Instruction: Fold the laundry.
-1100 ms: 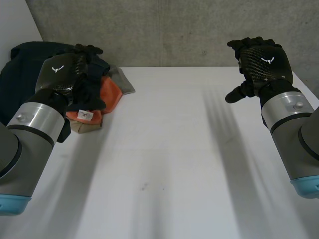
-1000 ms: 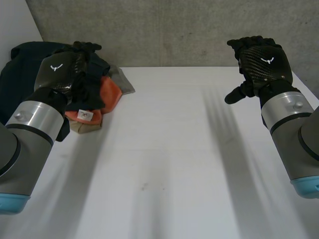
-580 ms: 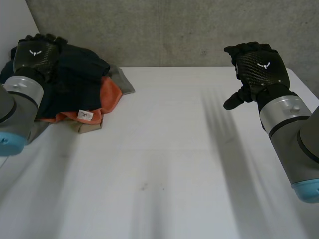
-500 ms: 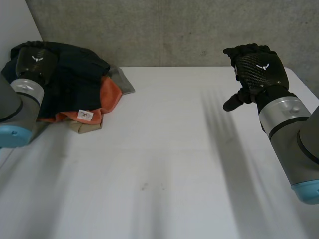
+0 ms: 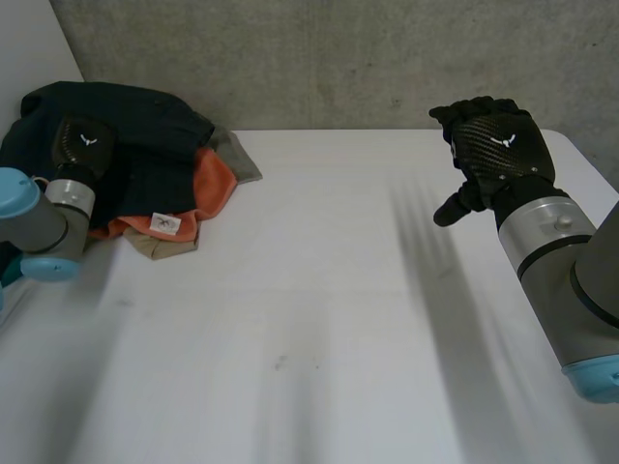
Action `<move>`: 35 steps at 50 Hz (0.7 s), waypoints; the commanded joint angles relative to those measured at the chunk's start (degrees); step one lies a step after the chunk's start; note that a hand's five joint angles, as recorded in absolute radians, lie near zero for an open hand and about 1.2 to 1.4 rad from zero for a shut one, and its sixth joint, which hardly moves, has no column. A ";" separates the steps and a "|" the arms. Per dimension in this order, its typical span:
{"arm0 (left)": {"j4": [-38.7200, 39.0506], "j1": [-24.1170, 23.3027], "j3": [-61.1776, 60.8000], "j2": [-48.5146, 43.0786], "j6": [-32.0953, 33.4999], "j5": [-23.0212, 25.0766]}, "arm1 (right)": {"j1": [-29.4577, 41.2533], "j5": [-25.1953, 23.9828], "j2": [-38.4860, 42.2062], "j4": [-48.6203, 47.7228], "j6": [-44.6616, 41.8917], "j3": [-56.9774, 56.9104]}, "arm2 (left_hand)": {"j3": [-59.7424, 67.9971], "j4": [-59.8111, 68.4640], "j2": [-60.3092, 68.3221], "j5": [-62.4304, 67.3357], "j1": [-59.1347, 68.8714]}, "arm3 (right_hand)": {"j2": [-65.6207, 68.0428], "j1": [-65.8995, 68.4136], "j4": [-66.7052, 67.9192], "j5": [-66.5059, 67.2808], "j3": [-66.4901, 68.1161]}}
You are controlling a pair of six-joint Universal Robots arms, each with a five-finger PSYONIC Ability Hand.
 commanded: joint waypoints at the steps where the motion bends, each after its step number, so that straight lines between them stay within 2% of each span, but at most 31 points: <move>1: 0.44 -4.09 -8.98 10.76 -3.71 -0.16 | -0.44 0.00 -0.09 -0.01 -0.28 -0.06 | 11.94 11.45 11.73 12.58 15.33 | -2.16 -3.01 -1.94 -2.66 -1.97; 4: 0.44 -6.39 -13.75 17.90 -9.07 -0.07 | -0.52 0.00 -0.18 -0.01 -0.28 -0.32 | 11.94 11.45 11.73 12.58 15.33 | -2.16 -3.01 -1.94 -2.66 -1.97; 5: 0.44 -8.13 -16.54 22.28 -13.62 -0.07 | -0.53 0.00 -0.18 -0.01 -0.28 -0.41 | 11.94 11.45 11.73 12.58 15.33 | -2.16 -3.01 -1.94 -2.66 -1.97; 8: 0.35 -10.78 -19.99 28.37 -21.64 -0.16 | -0.61 0.00 -0.27 -0.01 -0.28 -0.67 | 11.94 11.45 11.73 12.58 15.33 | -2.16 -3.01 -1.94 -2.66 -1.97; 9: -0.17 -12.27 -21.83 32.21 -27.32 -0.16 | -0.70 0.00 -0.36 0.08 -0.28 -0.67 | 11.94 11.45 11.73 12.58 15.33 | -2.16 -3.01 -1.94 -2.66 -1.97; 13: -0.62 -16.13 -26.48 39.78 -38.94 0.62 | -0.88 0.00 -0.62 0.08 -0.28 -0.76 | 11.94 11.45 11.73 12.58 15.33 | -2.16 -3.01 -1.94 -2.66 -1.97; 16: -0.44 -19.04 -29.04 42.97 -43.10 1.42 | -1.05 0.18 -0.80 0.08 -0.28 -1.02 | 11.94 11.45 11.73 12.58 15.33 | -2.16 -3.01 -1.94 -2.66 -1.97; 17: -0.44 -21.31 -30.36 44.02 -44.76 2.29 | -1.14 0.18 -0.80 -0.01 -0.28 -1.11 | 11.94 11.45 11.73 12.58 15.33 | -2.16 -3.01 -1.94 -2.66 -1.97; 19: -0.53 -23.87 -31.25 44.12 -46.00 3.43 | -1.32 0.27 -0.97 0.08 -0.28 -1.20 | 11.94 11.45 11.73 12.58 15.33 | -2.16 -3.01 -1.94 -2.66 -1.97; 20: -0.79 -27.19 -31.60 43.42 -46.53 4.31 | -1.66 0.27 -1.32 0.08 -0.37 -1.38 | 11.94 11.45 11.73 12.58 15.33 | -2.16 -3.01 -1.94 -2.66 -1.97; 24: -2.46 -35.19 -31.69 37.29 -46.27 5.99 | -3.24 0.27 -2.03 0.08 -0.37 -1.55 | 11.94 11.45 11.73 12.58 15.33 | -2.16 -3.01 -1.94 -2.66 -1.97; 28: -4.48 -38.47 -30.46 32.01 -43.91 5.20 | -4.65 0.18 -2.03 0.34 -0.37 -1.73 | 11.94 11.45 11.73 12.58 15.33 | -2.16 -3.01 -1.94 -2.66 -1.97; 30: -5.27 -38.21 -29.67 31.64 -42.06 4.06 | -4.92 0.09 -2.03 0.61 -0.37 -1.73 | 11.94 11.45 11.73 12.58 15.33 | -2.16 -3.01 -1.94 -2.66 -1.97; 31: -5.54 -38.04 -29.32 31.64 -40.92 3.19 | -4.92 0.09 -2.03 0.87 -0.37 -1.82 | 1.80 1.31 1.60 2.44 5.19 | -2.16 -3.01 -1.94 -2.66 -1.97; 32: -5.98 -37.43 -29.06 31.72 -37.78 0.83 | -4.92 0.00 -2.03 1.04 -0.37 -1.82 | -32.94 -33.43 -33.14 -32.29 -29.55 | -2.16 -3.01 -1.94 -2.66 -1.97; 33: -6.07 -36.72 -29.05 31.73 -36.09 -0.67 | -4.92 -0.08 -2.03 1.22 -0.37 -1.82 | -45.78 -46.26 -45.98 -45.13 -42.39 | -2.16 -3.01 -1.94 -2.66 -1.97; 34: -6.15 -35.76 -28.79 31.73 -34.16 -2.26 | -4.92 -0.09 -1.94 1.31 -0.37 -1.82 | -52.40 -52.89 -52.60 -51.75 -49.01 | -2.16 -3.01 -1.94 -2.66 -1.97; 35: -6.16 -34.01 -28.53 31.73 -31.71 -4.10 | -4.92 -0.17 -1.85 1.48 -0.37 -1.82 | -53.30 -53.79 -53.50 -52.65 -49.91 | -2.16 -3.01 -1.94 -2.66 -1.97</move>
